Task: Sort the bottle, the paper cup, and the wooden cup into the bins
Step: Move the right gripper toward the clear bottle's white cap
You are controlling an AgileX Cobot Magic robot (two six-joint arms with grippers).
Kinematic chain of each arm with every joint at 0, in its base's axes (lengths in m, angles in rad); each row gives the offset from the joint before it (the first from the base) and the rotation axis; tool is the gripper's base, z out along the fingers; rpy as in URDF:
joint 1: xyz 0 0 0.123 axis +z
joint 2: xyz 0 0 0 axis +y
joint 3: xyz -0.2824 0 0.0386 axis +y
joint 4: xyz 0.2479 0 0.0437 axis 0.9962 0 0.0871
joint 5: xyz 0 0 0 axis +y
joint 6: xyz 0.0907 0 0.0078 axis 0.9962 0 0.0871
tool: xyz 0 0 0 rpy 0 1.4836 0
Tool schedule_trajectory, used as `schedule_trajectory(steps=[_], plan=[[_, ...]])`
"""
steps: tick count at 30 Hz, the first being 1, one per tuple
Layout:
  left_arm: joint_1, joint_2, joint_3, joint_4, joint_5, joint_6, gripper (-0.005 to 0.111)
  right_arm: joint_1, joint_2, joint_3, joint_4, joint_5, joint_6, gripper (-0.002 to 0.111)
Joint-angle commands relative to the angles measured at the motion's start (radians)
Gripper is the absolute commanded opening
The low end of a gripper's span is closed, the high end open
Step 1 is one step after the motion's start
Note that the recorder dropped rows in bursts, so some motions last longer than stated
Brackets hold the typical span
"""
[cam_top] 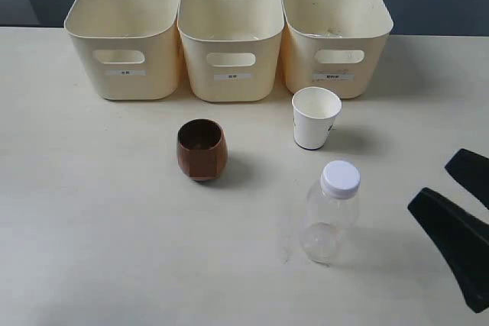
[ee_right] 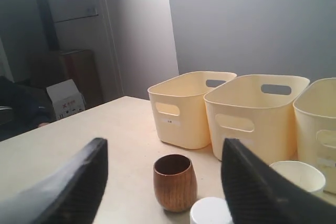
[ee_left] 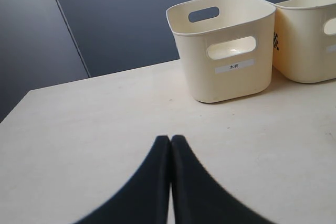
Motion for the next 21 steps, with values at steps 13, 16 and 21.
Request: schedule_trajectory(steps=[13, 16, 21], plan=[[-0.003, -0.005, 0.001, 0.000, -0.006, -0.002, 0.000, 0.003, 0.195, 0.002, 0.144, -0.131, -0.239, 0.072], [-0.003, -0.005, 0.001, 0.000, -0.006, -0.002, 0.000, 0.003, 0.210, 0.002, 0.151, -0.134, -0.248, 0.072], [-0.003, -0.005, 0.001, 0.000, -0.006, -0.002, 0.000, 0.003, 0.237, 0.002, 0.211, -0.105, -0.310, 0.072]])
